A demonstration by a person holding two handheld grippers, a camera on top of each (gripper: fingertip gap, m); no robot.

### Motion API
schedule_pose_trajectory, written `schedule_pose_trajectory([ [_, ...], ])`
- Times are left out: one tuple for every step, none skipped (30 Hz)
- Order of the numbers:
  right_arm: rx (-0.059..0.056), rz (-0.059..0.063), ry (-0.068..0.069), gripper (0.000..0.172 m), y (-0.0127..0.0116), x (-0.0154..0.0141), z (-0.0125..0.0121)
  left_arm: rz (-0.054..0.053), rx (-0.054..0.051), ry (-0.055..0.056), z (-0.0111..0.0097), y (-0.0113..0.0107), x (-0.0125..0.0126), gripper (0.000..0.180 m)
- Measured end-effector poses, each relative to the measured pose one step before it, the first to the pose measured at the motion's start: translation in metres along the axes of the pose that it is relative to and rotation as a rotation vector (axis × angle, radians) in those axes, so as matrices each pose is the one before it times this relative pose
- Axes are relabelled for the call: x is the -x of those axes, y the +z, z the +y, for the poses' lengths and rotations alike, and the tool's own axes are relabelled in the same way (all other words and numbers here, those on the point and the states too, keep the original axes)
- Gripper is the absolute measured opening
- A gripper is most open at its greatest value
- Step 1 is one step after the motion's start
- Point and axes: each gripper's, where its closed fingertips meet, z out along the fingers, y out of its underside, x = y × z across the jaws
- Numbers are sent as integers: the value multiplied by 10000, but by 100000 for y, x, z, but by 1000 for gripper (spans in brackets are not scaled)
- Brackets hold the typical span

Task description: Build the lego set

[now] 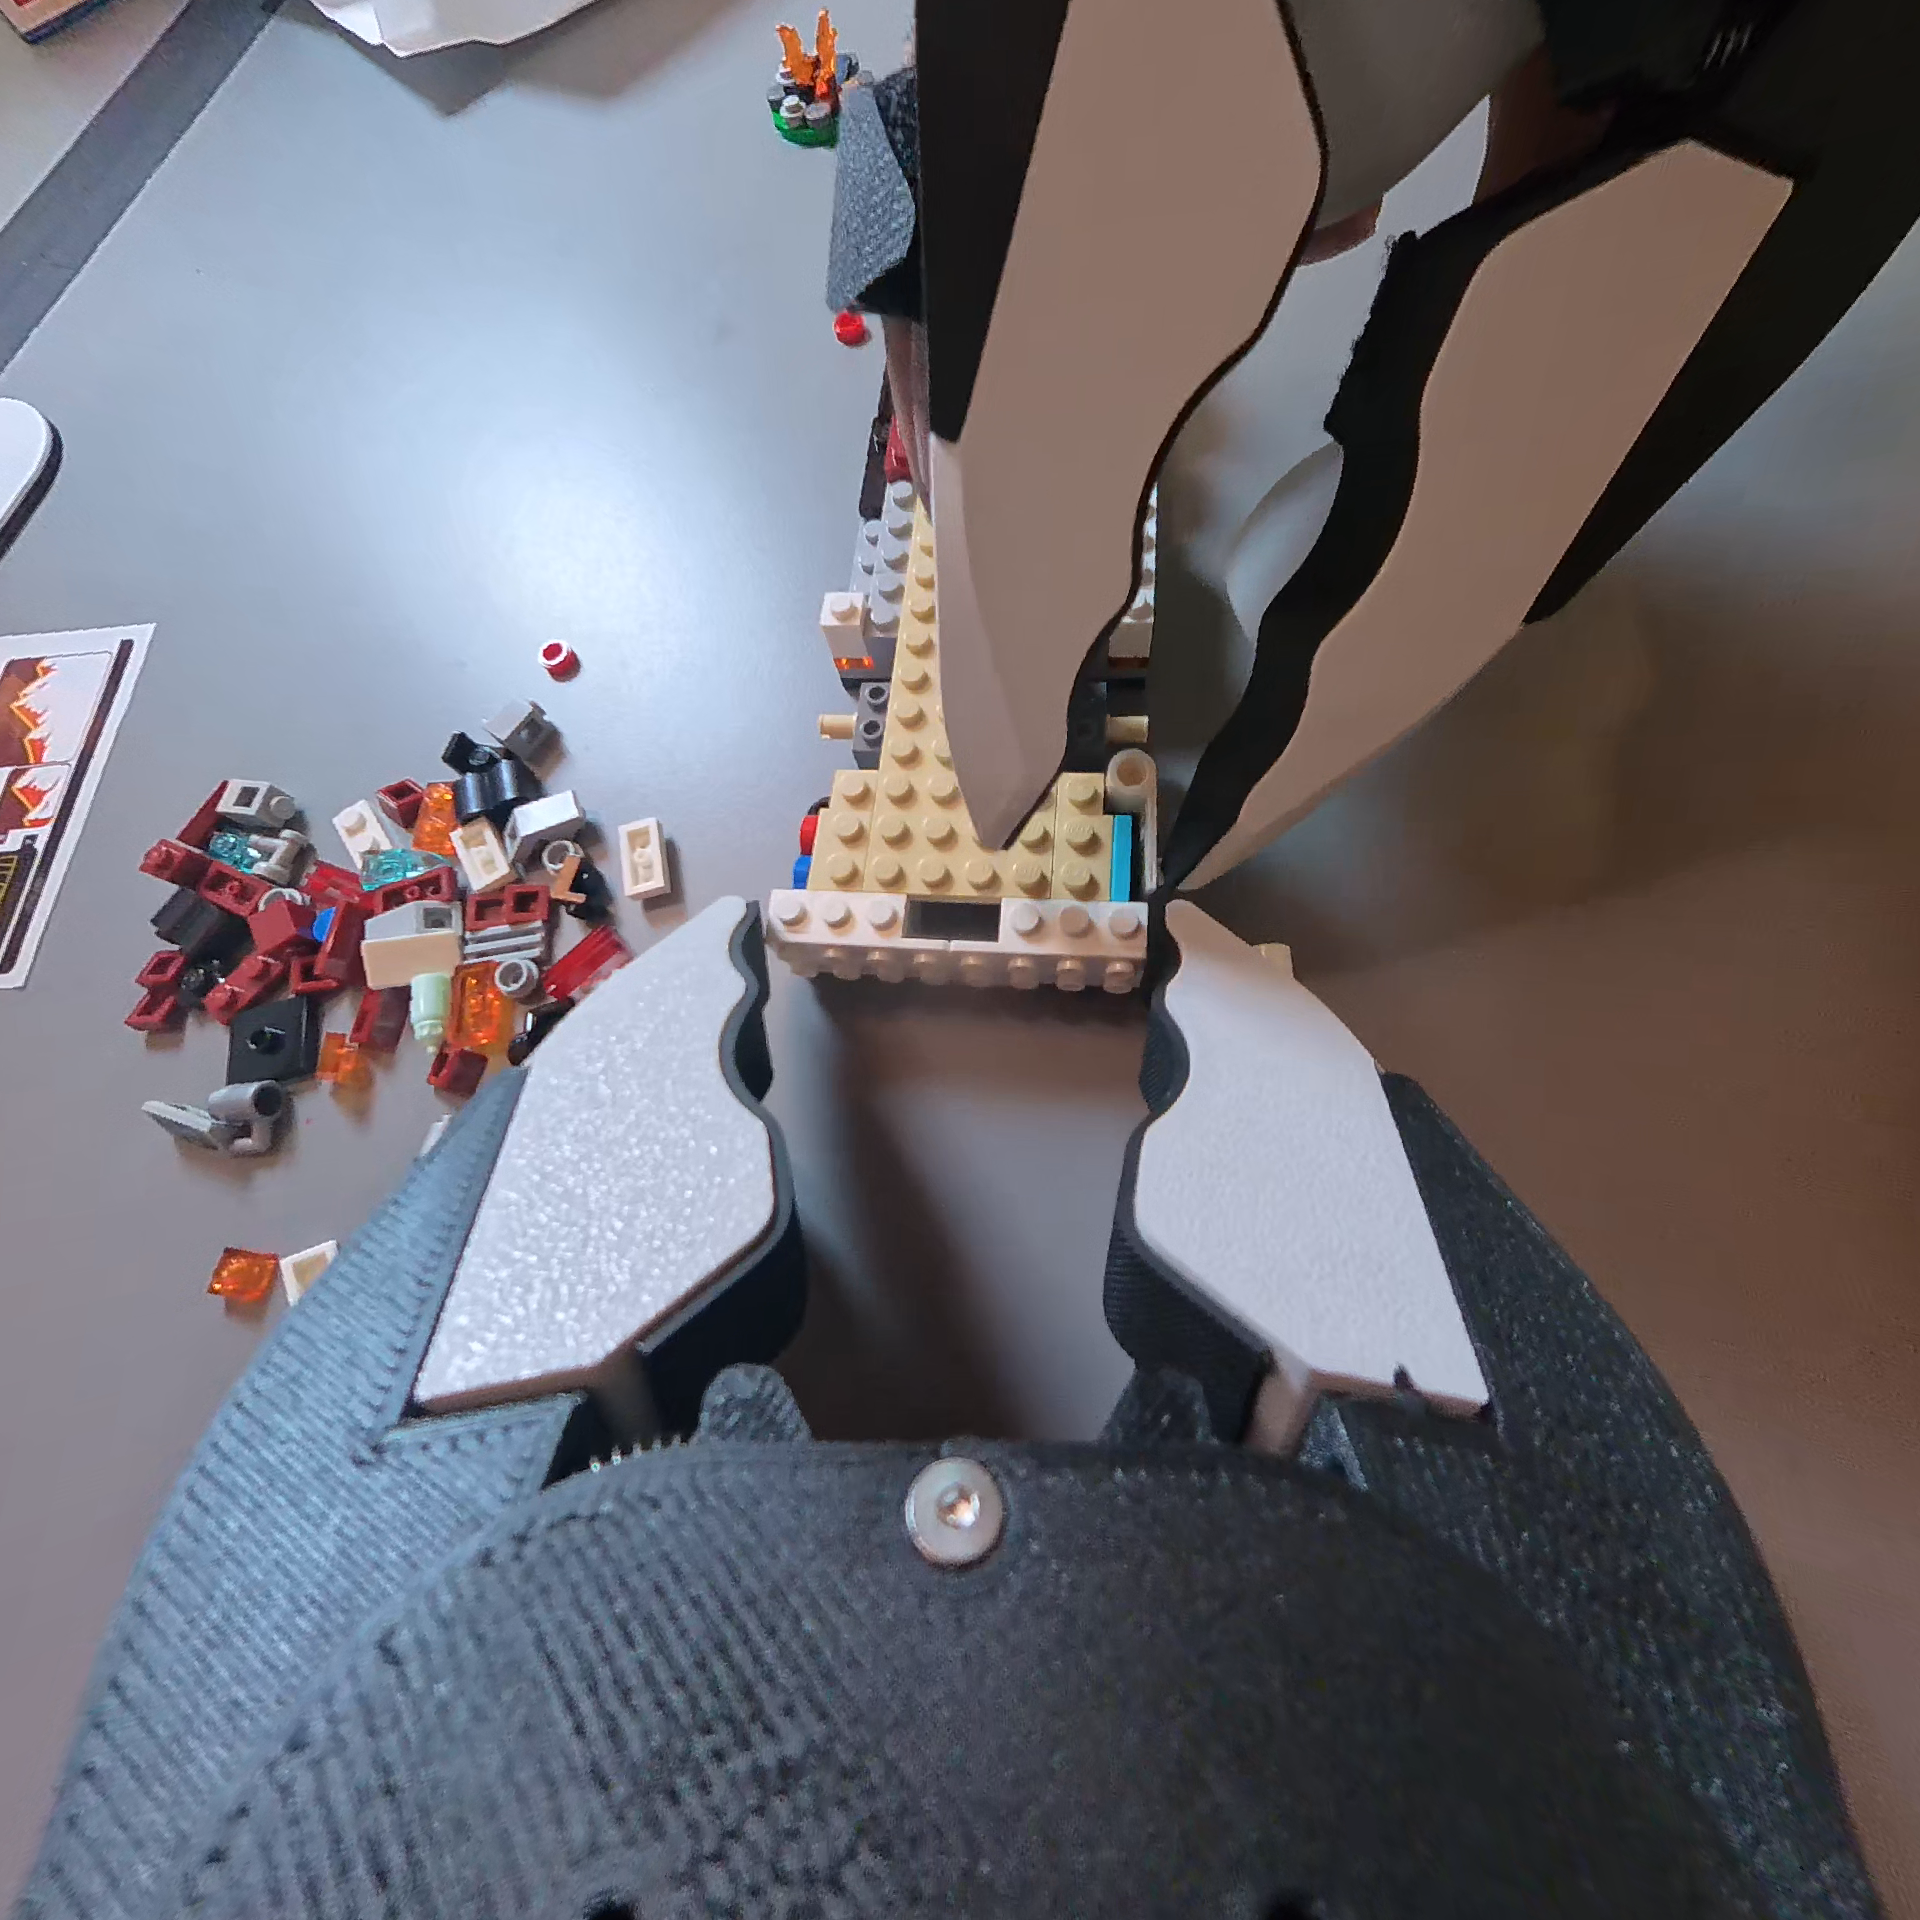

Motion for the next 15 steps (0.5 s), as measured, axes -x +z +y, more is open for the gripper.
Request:
schedule_pose_trajectory([
  [-29,17,3,27,-75,19,-3,2,1,-3,-2,5,3,70],
  [-37,-9,13,27,-106,50,-30,1,-1,-6,-3,-12,2,70],
  [-30,16,10,27,-132,21,-32,-3,1,-6,-1,4,8,70],
  [7,12,-23,27,-178,23,28,-2,0,-2,0,0,1,70],
  [27,33,-30,27,-199,-12,84,-4,3,-6,1,3,9,70],
  [46,18,-18,27,-218,11,155,-2,2,-7,3,2,20,70],
  [74,-45,-9,27,-221,107,220,-4,0,-5,0,0,2,70],
  [81,-27,-5,27,-238,113,231,-2,2,-2,0,4,10,70],
  [79,-10,-33,27,-224,106,246,1,0,-1,0,0,-2,70],
  [105,-43,-58,27,-205,174,273,4,0,-4,-2,5,1,70],
  [140,-103,-69,27,-165,269,283,4,0,-4,3,-1,6,70],
  [113,-63,-56,26,-146,205,231,1,1,-2,1,-1,-3,70],
  [91,-91,-36,26,-114,209,173,0,2,-1,-6,10,1,70],
  [102,-147,-10,25,-76,267,177,-5,1,1,4,-6,-1,70],
  [104,-107,-19,25,-27,208,162,-6,1,5,3,12,5,70],
])
